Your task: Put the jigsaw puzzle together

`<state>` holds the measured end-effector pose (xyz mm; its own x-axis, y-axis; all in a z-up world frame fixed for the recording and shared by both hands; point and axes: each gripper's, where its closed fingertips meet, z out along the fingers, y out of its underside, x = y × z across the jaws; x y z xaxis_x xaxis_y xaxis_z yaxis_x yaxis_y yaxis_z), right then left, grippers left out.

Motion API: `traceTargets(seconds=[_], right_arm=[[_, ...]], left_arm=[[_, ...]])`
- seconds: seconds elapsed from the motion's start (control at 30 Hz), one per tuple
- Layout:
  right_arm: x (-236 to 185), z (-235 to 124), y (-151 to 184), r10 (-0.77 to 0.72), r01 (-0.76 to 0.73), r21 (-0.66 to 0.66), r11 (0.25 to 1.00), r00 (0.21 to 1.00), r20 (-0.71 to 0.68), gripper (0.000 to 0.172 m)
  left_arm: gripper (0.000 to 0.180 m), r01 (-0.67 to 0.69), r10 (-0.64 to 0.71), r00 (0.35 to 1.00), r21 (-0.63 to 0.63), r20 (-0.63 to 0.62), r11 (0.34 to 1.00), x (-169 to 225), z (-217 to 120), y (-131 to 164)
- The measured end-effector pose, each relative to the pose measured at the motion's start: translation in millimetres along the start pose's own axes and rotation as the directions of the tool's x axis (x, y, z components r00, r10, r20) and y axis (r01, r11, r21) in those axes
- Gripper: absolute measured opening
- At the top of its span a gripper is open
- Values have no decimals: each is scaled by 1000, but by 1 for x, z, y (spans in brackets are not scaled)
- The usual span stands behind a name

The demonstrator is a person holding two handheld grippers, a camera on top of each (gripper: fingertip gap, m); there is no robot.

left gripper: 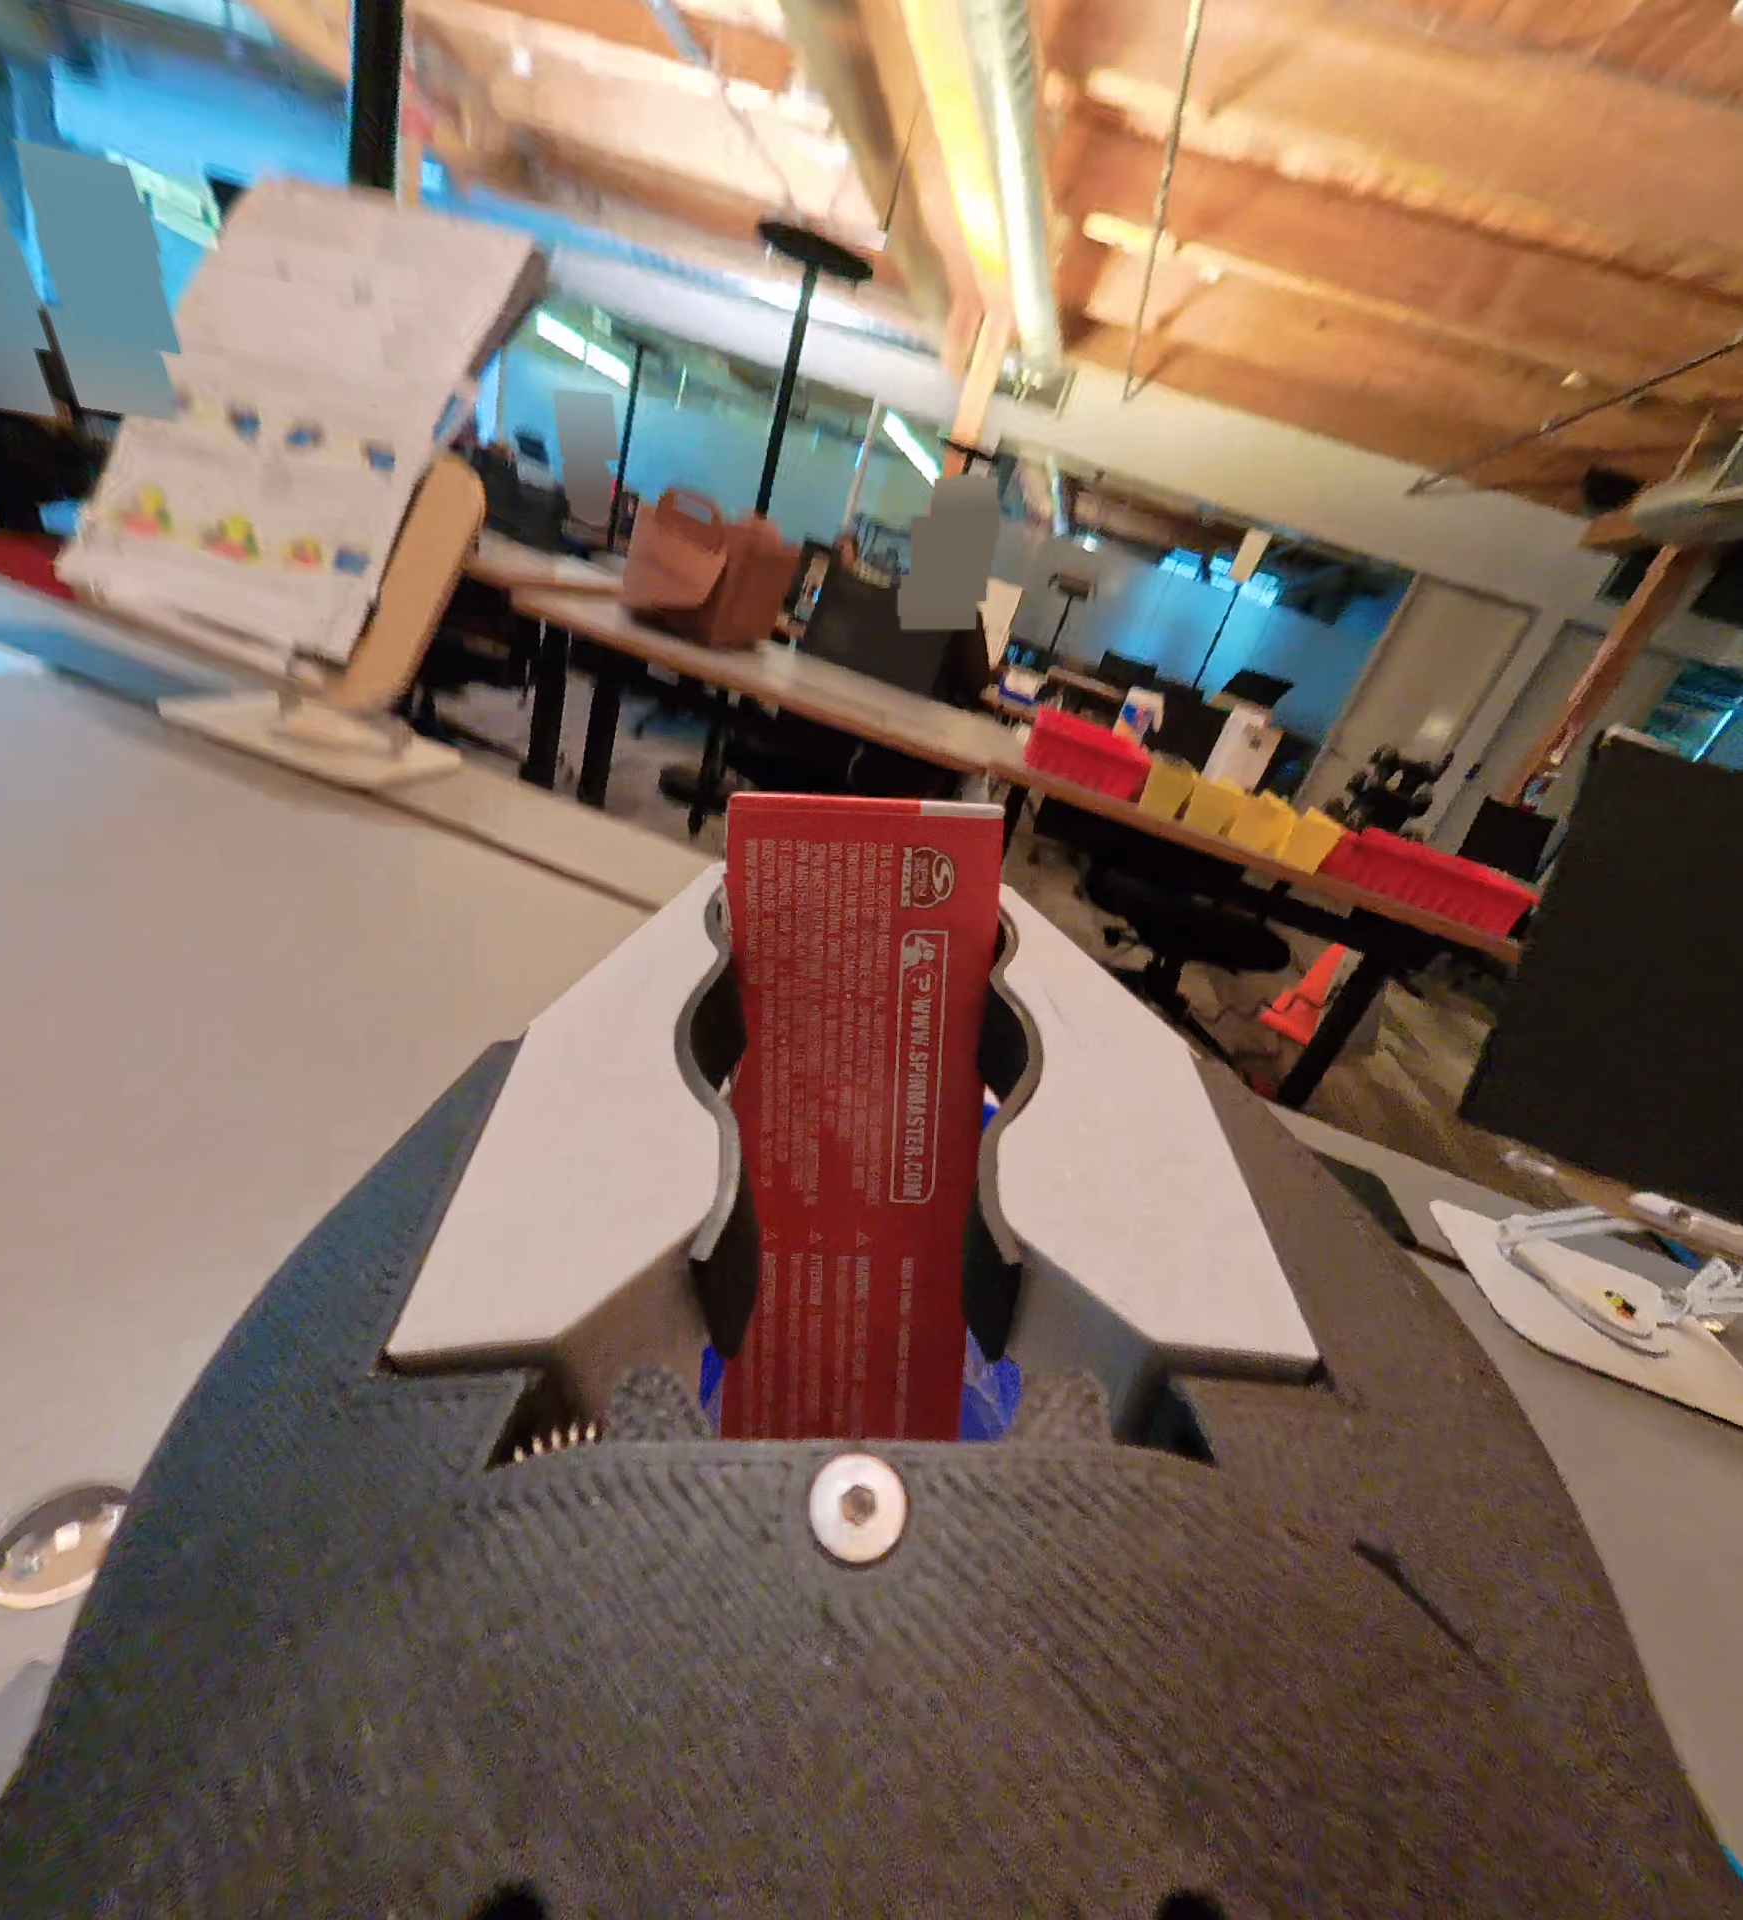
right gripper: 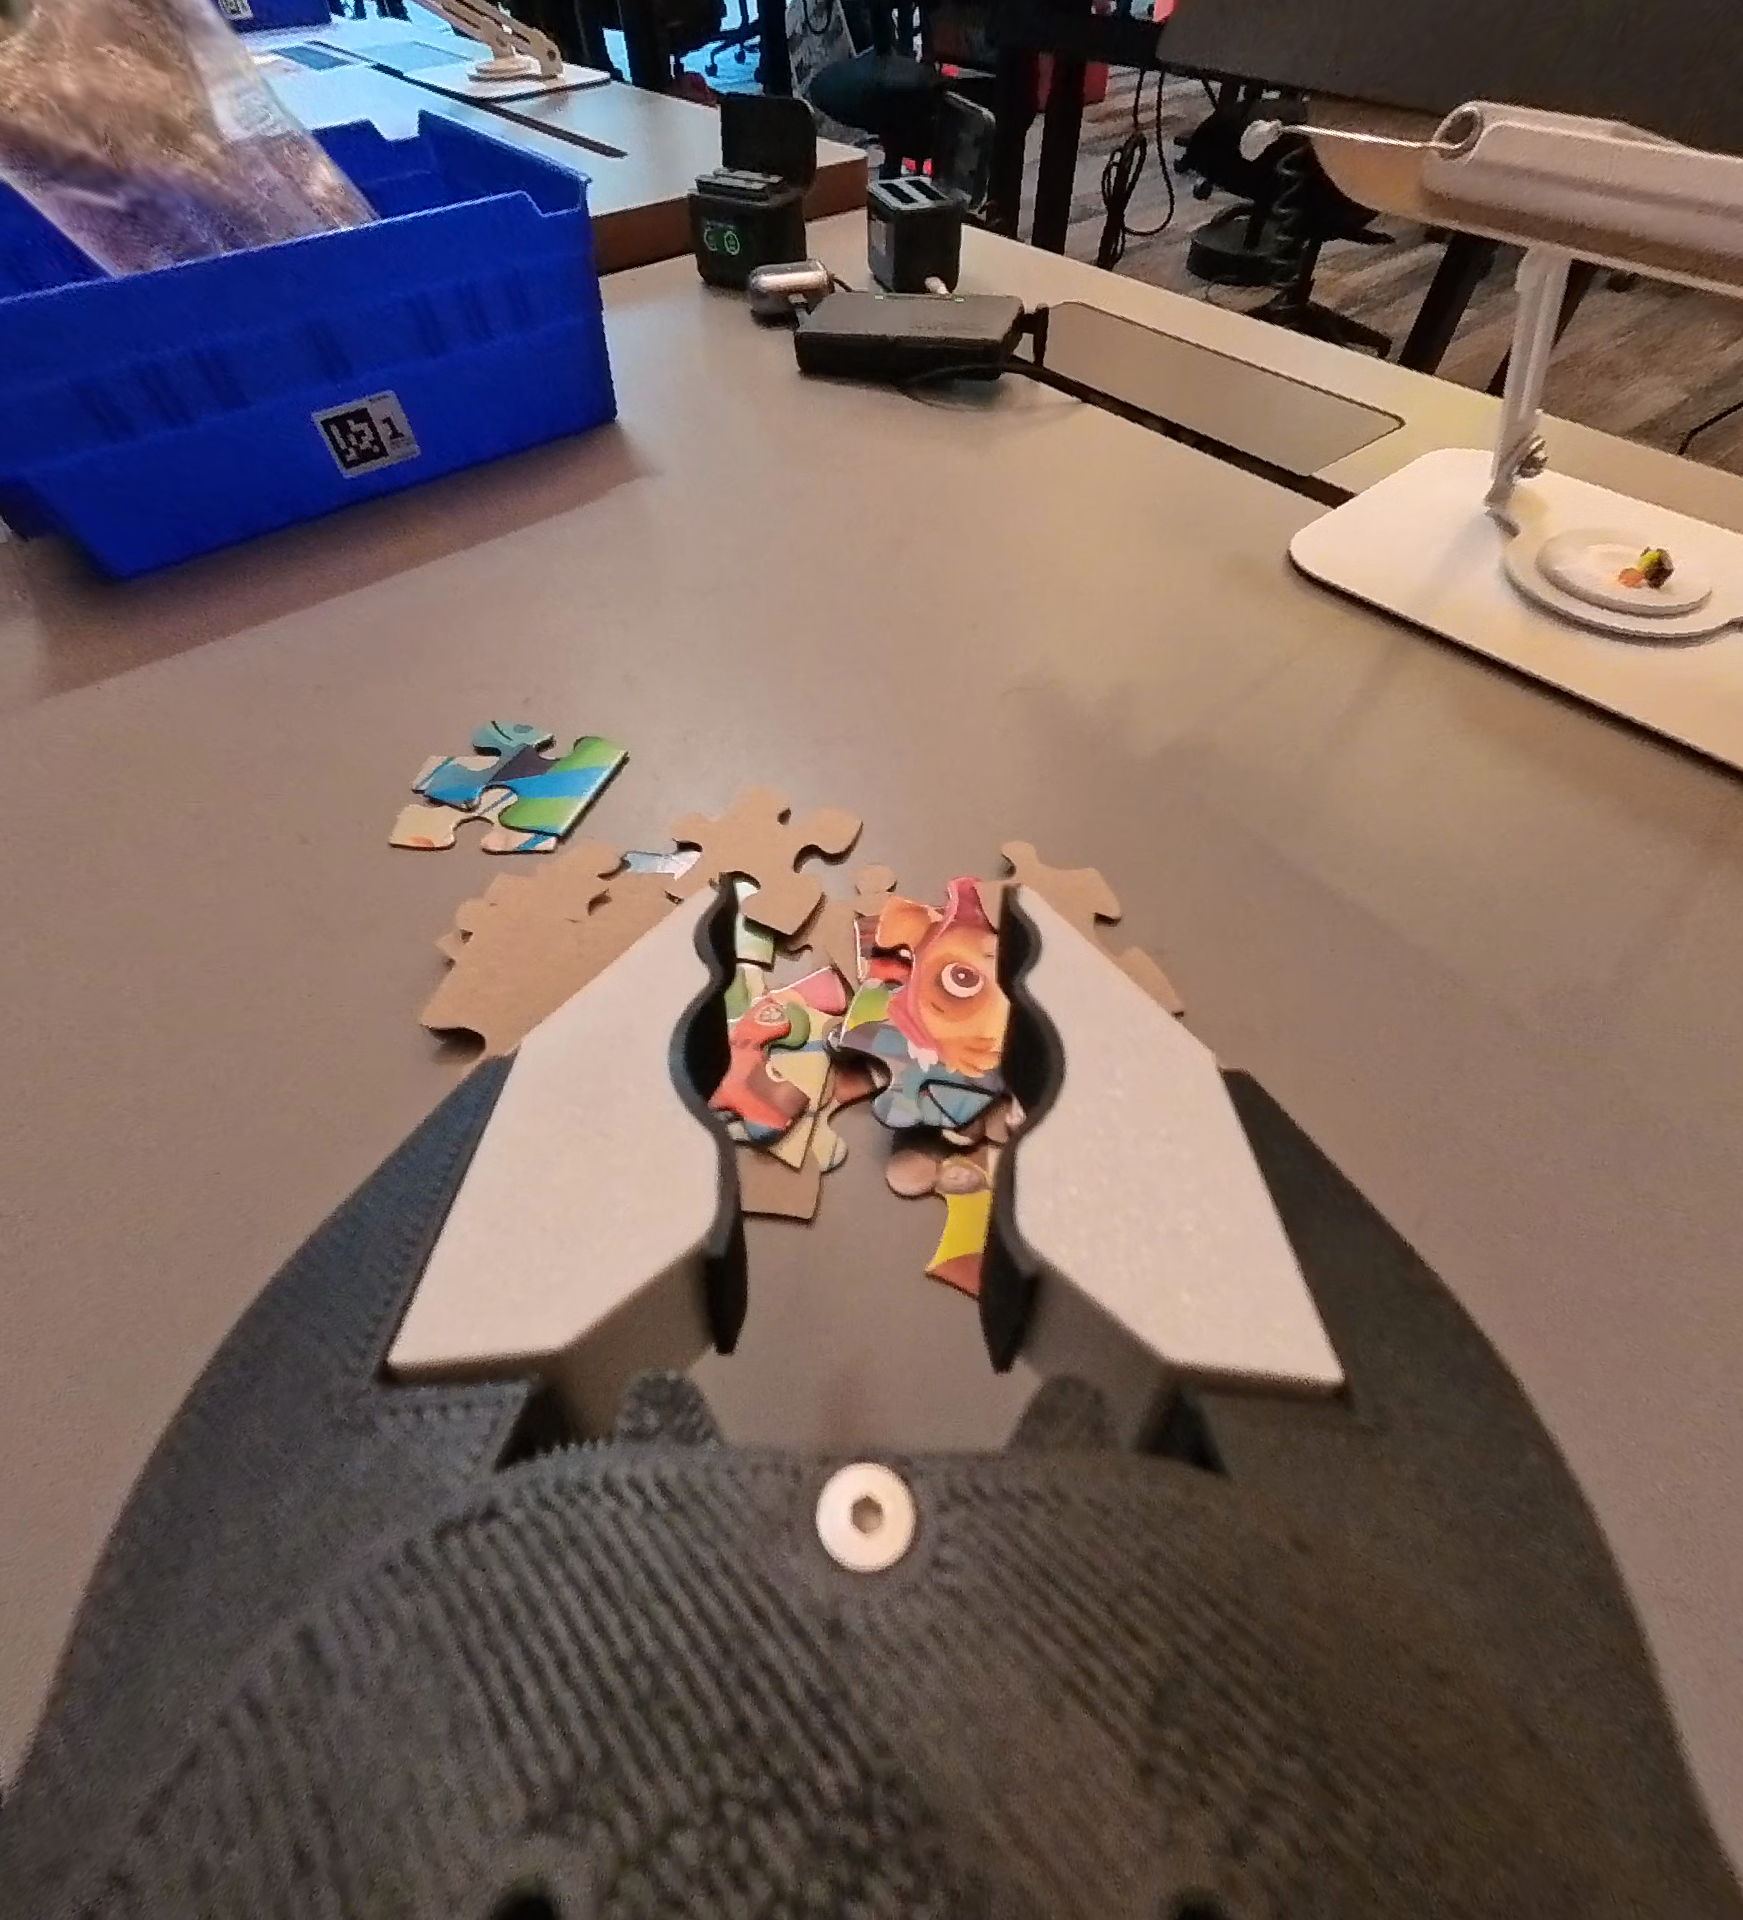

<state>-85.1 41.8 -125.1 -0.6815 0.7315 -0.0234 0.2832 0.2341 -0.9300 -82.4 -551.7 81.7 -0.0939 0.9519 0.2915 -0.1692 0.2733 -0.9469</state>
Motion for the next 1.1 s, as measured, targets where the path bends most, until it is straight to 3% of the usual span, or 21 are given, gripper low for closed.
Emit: traceTargets(seconds=[0.2, 0.33, 0.47, 0.57, 0.7, 0.83, 0.87, 0.9, 1.0, 1.1], right_arm=[[-18, 4, -15, 22, -26, 49, 998, 997, 73, 49], [-54, 4, -50, 97, -141, 162, 977, 962, 253, 48], [-105, 3, -97, 166, -341, 234, 910, 820, 548, 52], [-125, 1, -131, 176, -447, 241, 862, 707, 685, 62], [-117, -5, -168, 211, -583, 244, 775, 602, 770, 76], [-83, 5, -161, 342, -664, 171, 728, 568, 749, 74], [-73, 5, -157, 369, -683, 160, 713, 559, 743, 70], [-63, 2, -152, 384, -704, 150, 694, 539, 750, 53], [-21, -4, -139, 442, -764, 148, 628, 507, 740, 46], [22, -8, -126, 464, -742, 172, 648, 564, 684, 43]], left_arm=[[40, 23, 4, 983, 143, -184, 989, 78, -29, -52], [40, 102, -37, 928, 158, -371, 982, 151, -36, -63], [40, 216, -95, 812, 146, -576, 965, 229, -45, -62], [40, 315, -157, 692, 100, -705, 944, 283, -56, -55], [40, 413, -286, 540, -47, -791, 910, 346, -60, -10], [40, 483, -458, 374, -252, -807, 839, 390, -55, 56], [39, 514, -515, 346, -301, -784, 803, 393, -50, 72], [40, 521, -555, 319, -347, -769, 780, 399, -46, 90], [41, 524, -666, 226, -488, -711, 698, 415, -36, 139], [41, 430, -756, 171, -642, -632, 634, 436, -26, 192]])
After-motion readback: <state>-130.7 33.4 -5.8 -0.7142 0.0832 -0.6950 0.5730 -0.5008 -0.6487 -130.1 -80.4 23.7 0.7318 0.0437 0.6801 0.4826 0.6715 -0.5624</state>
